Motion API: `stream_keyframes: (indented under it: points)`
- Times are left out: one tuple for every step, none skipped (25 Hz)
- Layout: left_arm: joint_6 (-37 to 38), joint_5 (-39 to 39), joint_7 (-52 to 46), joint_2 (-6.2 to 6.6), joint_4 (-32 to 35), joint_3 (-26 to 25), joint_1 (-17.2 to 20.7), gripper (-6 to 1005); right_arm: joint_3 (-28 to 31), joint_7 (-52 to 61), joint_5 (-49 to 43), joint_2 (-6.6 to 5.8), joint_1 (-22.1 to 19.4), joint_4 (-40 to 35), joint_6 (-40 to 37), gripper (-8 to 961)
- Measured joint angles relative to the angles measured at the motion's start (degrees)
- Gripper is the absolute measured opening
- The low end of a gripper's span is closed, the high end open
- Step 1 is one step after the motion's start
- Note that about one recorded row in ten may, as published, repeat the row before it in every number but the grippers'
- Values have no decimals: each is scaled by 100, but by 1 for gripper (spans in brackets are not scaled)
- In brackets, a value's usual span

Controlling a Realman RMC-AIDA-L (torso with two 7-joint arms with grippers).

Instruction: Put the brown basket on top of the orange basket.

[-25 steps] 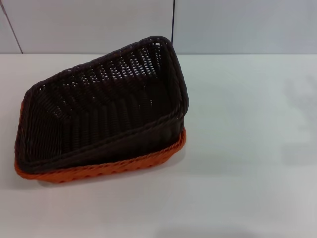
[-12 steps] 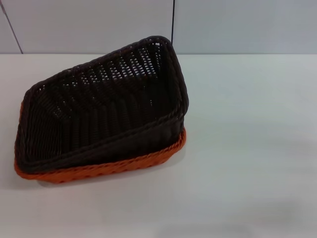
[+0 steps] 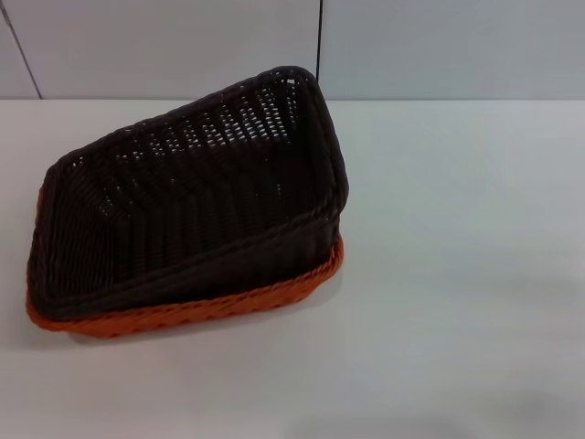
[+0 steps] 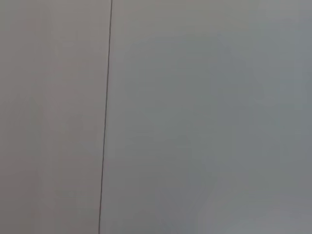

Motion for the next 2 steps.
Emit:
stream_keyframes:
  points:
    - [0, 0, 0, 0, 14, 0, -6, 802, 0, 0, 0, 0, 0, 0, 0, 707]
    - [0, -1, 0, 0, 17, 1, -5, 802, -20, 3, 1, 2, -6, 5, 31, 707]
